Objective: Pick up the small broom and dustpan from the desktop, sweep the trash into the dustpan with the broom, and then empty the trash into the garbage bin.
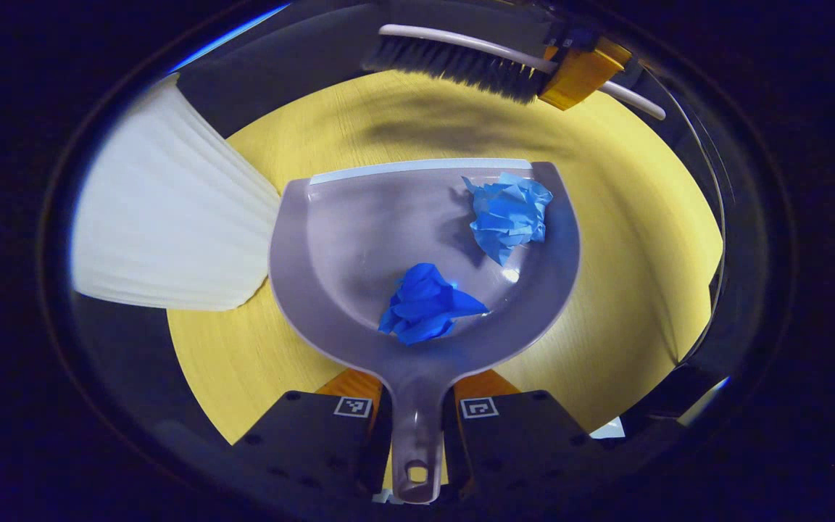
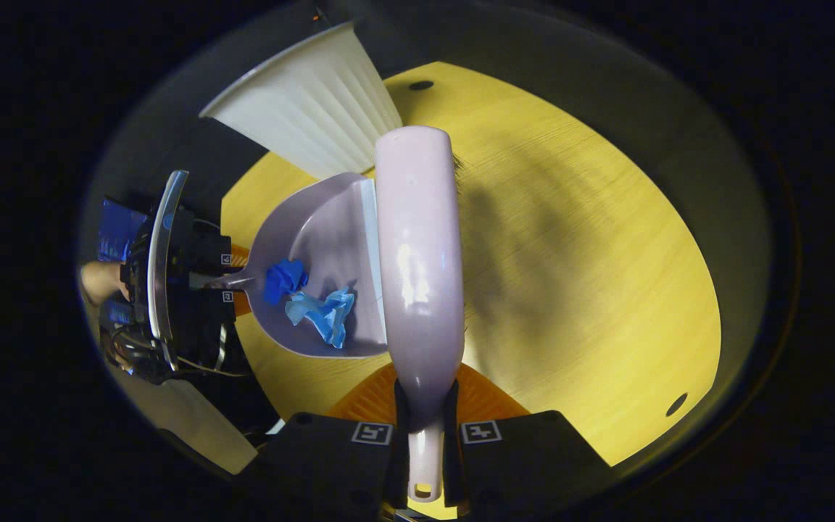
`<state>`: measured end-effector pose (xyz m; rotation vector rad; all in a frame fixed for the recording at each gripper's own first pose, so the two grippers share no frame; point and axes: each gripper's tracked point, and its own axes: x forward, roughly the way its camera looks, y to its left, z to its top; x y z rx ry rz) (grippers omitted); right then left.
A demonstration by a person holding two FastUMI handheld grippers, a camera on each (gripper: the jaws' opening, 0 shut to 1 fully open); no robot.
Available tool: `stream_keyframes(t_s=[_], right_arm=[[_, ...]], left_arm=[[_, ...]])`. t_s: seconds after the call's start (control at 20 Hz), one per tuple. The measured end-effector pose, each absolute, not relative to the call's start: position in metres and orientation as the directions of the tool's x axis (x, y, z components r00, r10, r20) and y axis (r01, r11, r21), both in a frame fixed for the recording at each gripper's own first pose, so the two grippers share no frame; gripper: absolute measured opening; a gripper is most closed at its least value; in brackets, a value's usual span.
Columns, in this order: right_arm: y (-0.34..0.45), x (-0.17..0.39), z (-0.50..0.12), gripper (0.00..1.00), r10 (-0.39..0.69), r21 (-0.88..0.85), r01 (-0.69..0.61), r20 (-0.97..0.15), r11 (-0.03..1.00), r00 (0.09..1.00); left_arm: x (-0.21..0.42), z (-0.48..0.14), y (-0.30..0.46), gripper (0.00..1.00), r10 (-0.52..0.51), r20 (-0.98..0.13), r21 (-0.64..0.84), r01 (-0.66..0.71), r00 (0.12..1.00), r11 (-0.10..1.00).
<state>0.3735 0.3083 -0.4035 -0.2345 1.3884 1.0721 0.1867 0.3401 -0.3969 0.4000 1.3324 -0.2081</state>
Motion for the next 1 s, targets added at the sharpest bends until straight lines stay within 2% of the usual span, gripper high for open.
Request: stream_keyframes(t_s=[0.3,0.5,0.7,1.0], right_arm=[[0.242,0.362,-0.345,0.2,0.591,0.425,-0.68,-0.806,0.597,0.016],[0.197,0.347,-0.32,0.19,0.66,0.432,-0.651,-0.737,0.624,0.143],[0.183,0.332,-0.333,0.19,0.695,0.437,-0.629,-0.679,0.643,0.239],[0.147,0.329,-0.355,0.19,0.682,0.406,-0.562,-0.56,0.721,0.47]], left_arm=[[0.191,-0.387,0.345,0.28,0.046,-0.921,0.168,0.288,0.387,0.943],[0.202,-0.379,0.34,0.28,0.06,-0.87,0.214,0.265,0.489,0.94],[0.203,-0.379,0.343,0.28,0.073,-0.823,0.254,0.249,0.563,0.935],[0.211,-0.385,0.342,0.28,0.092,-0.72,0.266,0.152,0.688,0.952]])
